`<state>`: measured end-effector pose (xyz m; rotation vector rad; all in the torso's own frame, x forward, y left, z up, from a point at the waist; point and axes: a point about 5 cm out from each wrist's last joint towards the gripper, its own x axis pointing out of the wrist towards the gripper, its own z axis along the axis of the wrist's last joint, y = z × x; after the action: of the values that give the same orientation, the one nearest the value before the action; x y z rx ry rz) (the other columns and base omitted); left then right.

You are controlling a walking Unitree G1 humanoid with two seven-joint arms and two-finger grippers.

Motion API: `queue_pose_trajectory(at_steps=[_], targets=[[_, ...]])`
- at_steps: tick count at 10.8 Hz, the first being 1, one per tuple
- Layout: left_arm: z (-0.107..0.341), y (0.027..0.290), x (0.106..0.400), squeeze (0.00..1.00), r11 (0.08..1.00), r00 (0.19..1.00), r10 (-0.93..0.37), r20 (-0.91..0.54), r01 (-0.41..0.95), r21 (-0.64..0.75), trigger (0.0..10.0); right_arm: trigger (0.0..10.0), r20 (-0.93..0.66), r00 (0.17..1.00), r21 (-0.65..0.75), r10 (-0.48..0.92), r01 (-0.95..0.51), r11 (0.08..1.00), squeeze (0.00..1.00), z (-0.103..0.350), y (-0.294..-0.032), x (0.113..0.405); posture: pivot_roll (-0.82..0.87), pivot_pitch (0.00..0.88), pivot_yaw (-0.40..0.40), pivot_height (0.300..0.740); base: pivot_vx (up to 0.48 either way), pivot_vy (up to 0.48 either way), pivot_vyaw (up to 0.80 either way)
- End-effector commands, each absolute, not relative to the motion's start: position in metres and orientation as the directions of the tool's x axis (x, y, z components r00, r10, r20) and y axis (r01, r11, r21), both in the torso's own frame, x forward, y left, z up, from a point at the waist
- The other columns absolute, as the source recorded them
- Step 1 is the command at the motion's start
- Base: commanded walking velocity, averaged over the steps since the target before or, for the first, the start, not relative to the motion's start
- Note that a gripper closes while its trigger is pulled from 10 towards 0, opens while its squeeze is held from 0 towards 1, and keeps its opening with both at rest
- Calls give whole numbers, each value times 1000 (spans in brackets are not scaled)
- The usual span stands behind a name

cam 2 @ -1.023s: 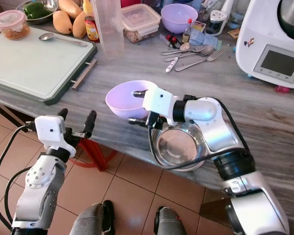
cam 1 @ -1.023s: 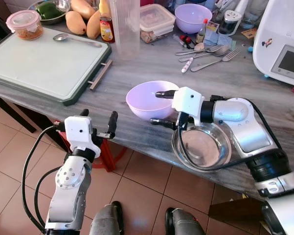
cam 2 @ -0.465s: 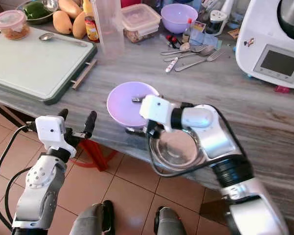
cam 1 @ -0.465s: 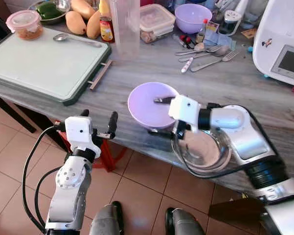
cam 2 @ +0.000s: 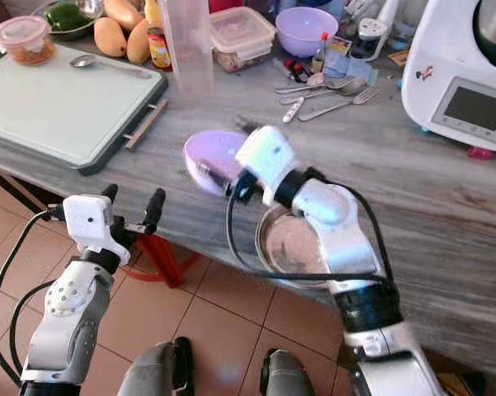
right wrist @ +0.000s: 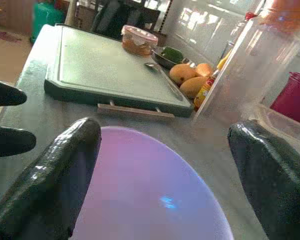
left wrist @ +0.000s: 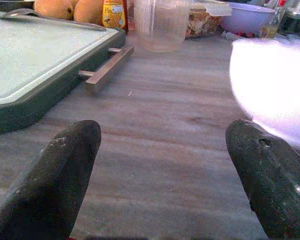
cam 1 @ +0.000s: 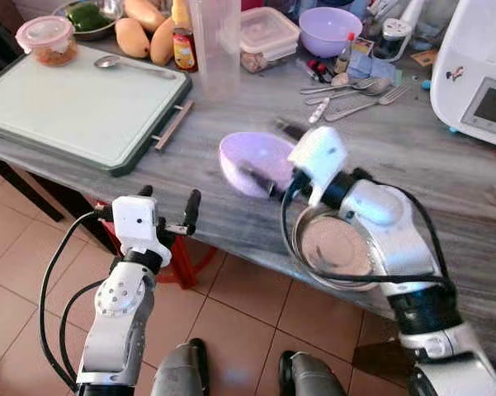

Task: Setting the table

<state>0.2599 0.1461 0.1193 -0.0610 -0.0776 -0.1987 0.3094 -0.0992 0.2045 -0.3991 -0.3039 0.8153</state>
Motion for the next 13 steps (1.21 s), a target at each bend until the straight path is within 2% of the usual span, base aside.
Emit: queue_pose_trajectory(at_steps=[1, 4, 5, 6, 7, 8, 9, 11, 13], targets=[[115, 145, 259, 0, 975, 975, -214, 61, 218, -53, 10000, 10000, 99, 668, -449, 737, -631, 632, 0, 199, -102, 305, -15, 162, 9, 740, 0, 0, 0], [113, 143, 260, 0, 969, 970, -239, 52, 241, -55, 10000, 10000, 97, 670, -395, 736, -653, 646, 0, 192, -97, 294, -18, 153, 8, 740, 0, 0, 0], [113, 142, 257, 0, 964, 965, -257, 47, 259, -59, 10000, 10000, 166, 733, -392, 660, -565, 726, 0, 198, -102, 295, -17, 155, 5, 740, 0, 0, 0], [113, 142, 255, 0, 962, 964, -264, 44, 266, -61, 10000, 10000, 202, 762, -401, 615, -509, 762, 0, 202, -105, 295, -16, 157, 4, 740, 0, 0, 0], [112, 146, 251, 0, 960, 962, -272, 27, 273, -56, 10000, 10000, 285, 816, -454, 504, -348, 820, 0, 210, -116, 294, -14, 163, 2, 740, 0, 0, 0], [110, 150, 247, 0, 958, 960, -281, 10, 281, -55, 10000, 10000, 344, 843, -490, 415, -216, 845, 0, 216, -126, 292, -14, 171, 4, 740, 0, 0, 0], [108, 153, 242, 0, 952, 953, -304, -9, 303, -52, 10000, 10000, 372, 854, -504, 364, -143, 852, 0, 220, -132, 291, -14, 171, 4, 740, 0, 0, 0], [106, 150, 238, 0, 937, 938, -346, -20, 344, -59, 10000, 10000, 358, 879, -486, 316, -114, 867, 0, 216, -138, 291, -13, 181, 8, 740, 0, 0, 0], [108, 131, 244, 0, 911, 914, -405, -3, 403, -93, 10000, 10000, 289, 921, -409, 261, -128, 903, 0, 196, -139, 283, -28, 181, 13, 740, 0, 0, 0]])
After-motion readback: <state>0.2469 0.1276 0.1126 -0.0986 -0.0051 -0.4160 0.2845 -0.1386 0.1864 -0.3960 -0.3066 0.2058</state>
